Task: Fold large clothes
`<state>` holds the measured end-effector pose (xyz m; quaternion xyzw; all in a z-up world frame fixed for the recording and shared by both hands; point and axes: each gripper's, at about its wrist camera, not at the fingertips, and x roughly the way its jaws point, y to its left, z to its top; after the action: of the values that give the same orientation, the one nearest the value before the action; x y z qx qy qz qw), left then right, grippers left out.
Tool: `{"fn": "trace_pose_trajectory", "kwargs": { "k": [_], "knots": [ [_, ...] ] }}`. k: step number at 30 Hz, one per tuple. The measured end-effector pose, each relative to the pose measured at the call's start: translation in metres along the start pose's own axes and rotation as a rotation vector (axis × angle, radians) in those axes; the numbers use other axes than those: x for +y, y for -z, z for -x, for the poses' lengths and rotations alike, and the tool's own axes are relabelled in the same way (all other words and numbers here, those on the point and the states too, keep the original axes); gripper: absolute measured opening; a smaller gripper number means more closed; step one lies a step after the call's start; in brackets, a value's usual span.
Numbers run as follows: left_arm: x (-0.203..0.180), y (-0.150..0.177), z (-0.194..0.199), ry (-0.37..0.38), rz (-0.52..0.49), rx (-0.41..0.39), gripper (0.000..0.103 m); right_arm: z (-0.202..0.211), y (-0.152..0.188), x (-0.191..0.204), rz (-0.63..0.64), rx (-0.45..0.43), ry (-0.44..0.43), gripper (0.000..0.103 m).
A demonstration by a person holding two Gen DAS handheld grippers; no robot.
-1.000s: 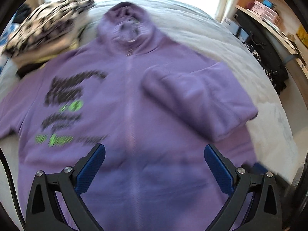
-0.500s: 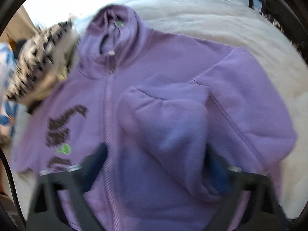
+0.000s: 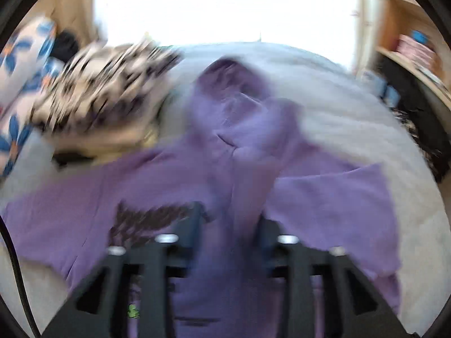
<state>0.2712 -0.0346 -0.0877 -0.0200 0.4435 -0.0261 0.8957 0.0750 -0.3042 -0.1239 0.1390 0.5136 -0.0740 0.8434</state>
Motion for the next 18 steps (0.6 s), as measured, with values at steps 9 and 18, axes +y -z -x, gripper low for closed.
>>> {"fn": "trace_pose_trajectory", "kwargs": {
  "k": [9,18],
  "knots": [
    [0.103,0.033,-0.058,0.197,0.268,0.234,0.059,0.002,-0.005,0.009,0.031,-0.001,-0.006,0.055],
    [0.090,0.015,-0.081,0.236,0.176,0.263,0.060,0.021,-0.059,0.012,0.083,-0.109,0.000,0.055]
  ]
}}
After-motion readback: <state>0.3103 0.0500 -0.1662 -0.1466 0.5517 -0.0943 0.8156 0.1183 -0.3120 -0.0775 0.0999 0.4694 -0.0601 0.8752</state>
